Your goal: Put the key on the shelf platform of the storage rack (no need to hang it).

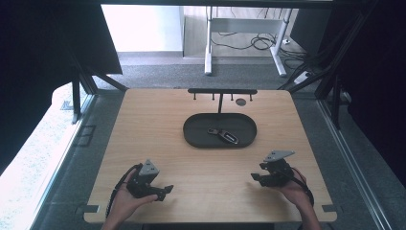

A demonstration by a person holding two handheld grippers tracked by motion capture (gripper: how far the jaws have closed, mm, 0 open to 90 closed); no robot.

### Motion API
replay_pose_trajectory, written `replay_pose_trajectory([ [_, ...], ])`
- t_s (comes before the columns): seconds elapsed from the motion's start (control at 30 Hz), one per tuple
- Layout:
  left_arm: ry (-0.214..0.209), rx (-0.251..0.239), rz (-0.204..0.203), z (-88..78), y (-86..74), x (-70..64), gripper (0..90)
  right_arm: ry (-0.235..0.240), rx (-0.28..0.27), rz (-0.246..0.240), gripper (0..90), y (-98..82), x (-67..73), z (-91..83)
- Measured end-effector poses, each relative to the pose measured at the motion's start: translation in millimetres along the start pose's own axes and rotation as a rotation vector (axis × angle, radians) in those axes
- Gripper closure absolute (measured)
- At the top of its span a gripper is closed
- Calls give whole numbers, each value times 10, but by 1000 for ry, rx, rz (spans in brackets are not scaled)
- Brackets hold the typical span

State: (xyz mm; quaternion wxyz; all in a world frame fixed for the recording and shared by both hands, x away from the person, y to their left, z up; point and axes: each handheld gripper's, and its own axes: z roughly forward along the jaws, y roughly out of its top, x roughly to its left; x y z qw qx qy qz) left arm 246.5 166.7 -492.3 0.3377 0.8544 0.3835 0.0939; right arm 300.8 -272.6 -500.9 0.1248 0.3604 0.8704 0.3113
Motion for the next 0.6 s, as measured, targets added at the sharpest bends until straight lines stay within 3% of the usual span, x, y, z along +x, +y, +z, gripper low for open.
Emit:
replay_pose_trajectory([
  [0.1,0,0,2,6,-1,-3,219,-6,-21,21,437,-121,-2,10],
  [0.2,-4,4,2,24,-2,-12,219,-8,2,23,437,-184,-8,20],
  [0.4,-12,13,10,55,3,-35,219,-13,-31,35,438,-216,-21,-33],
  [0.6,-16,10,13,60,8,-45,219,-49,-34,43,388,-227,-23,19],
])
